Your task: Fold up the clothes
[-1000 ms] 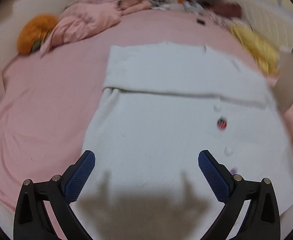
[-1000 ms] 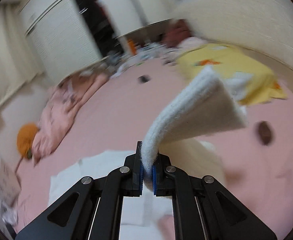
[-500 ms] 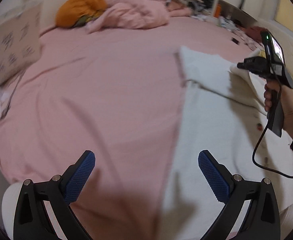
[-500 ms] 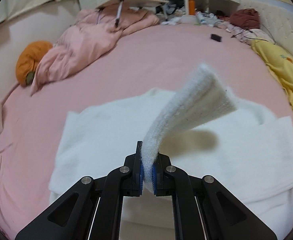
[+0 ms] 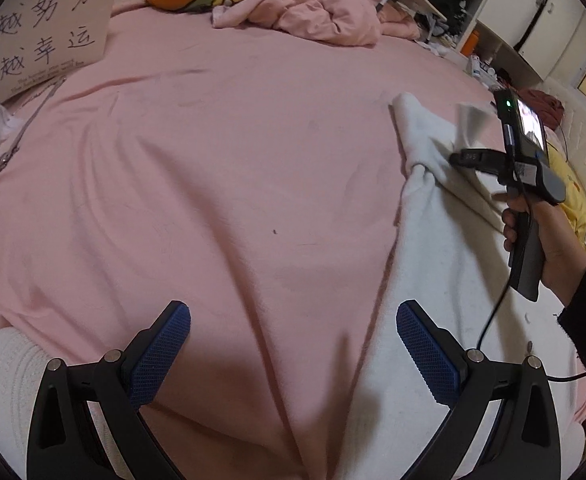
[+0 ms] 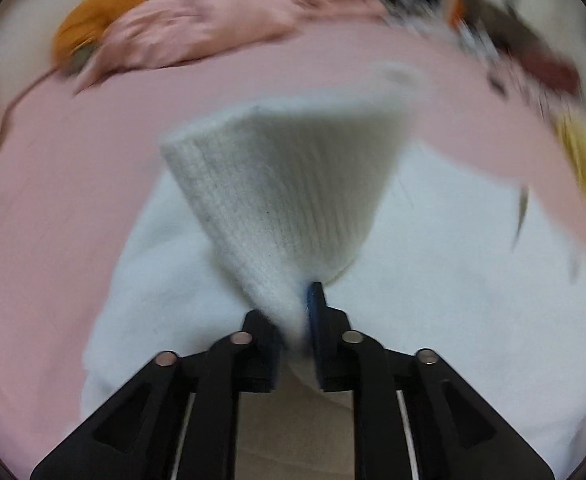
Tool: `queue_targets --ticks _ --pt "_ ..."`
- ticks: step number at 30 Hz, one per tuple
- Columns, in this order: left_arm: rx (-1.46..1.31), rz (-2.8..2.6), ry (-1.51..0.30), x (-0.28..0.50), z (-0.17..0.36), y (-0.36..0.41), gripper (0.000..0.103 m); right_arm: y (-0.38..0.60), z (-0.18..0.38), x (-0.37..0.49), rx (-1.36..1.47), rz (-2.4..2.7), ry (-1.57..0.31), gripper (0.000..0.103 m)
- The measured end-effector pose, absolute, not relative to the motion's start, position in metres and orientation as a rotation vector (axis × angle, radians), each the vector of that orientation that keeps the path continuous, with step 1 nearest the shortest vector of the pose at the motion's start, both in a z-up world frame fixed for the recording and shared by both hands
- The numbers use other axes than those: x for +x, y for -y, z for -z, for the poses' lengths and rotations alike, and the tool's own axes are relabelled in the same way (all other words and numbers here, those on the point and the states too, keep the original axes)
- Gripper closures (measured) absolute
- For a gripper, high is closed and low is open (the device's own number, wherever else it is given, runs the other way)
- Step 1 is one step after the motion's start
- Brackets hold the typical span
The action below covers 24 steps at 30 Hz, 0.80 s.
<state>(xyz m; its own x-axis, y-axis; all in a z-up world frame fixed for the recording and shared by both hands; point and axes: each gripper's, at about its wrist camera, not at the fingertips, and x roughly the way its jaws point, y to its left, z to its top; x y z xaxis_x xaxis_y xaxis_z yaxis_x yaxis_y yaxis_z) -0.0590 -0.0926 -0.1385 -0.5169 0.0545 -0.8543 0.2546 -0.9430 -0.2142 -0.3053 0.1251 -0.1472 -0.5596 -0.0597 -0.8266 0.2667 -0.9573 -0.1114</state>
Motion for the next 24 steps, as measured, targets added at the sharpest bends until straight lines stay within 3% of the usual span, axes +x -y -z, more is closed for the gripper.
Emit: queue_targets --ticks 1,5,8,15,18,21,24 --pt "1.482 2.594 -0.476 -0.058 0.138 0.093 0.000 -0.121 0.144 -0.300 1.320 2.562 -0.336 0.066" --pt "1.464 2.600 -0.456 -0.060 0.132 0.093 0.000 -0.108 0.128 -0.279 1.201 2.414 -0.285 0.066" --pt "1.391 2.663 -0.447 -0.076 0.114 0.093 0.000 -0.150 0.110 -0.263 1.112 2.501 -0.106 0.066" --pt "1.373 2.968 -0.397 -0.219 0.067 0.011 0.000 -0.304 0.113 -0.261 1.212 2.875 0.081 0.066" --pt "1.563 3.042 -0.400 -0.297 0.087 -0.061 0.000 -0.353 0.127 -0.263 1.297 2.894 0.149 0.066" --pt "1.804 2.927 -0.395 -0.353 0.145 -0.110 0.000 -0.401 0.142 -0.264 1.384 2.909 0.219 0.066" --pt "1.749 2.899 -0.231 -0.360 0.175 -0.116 0.003 -0.430 0.148 -0.258 1.385 2.921 0.298 0.068"
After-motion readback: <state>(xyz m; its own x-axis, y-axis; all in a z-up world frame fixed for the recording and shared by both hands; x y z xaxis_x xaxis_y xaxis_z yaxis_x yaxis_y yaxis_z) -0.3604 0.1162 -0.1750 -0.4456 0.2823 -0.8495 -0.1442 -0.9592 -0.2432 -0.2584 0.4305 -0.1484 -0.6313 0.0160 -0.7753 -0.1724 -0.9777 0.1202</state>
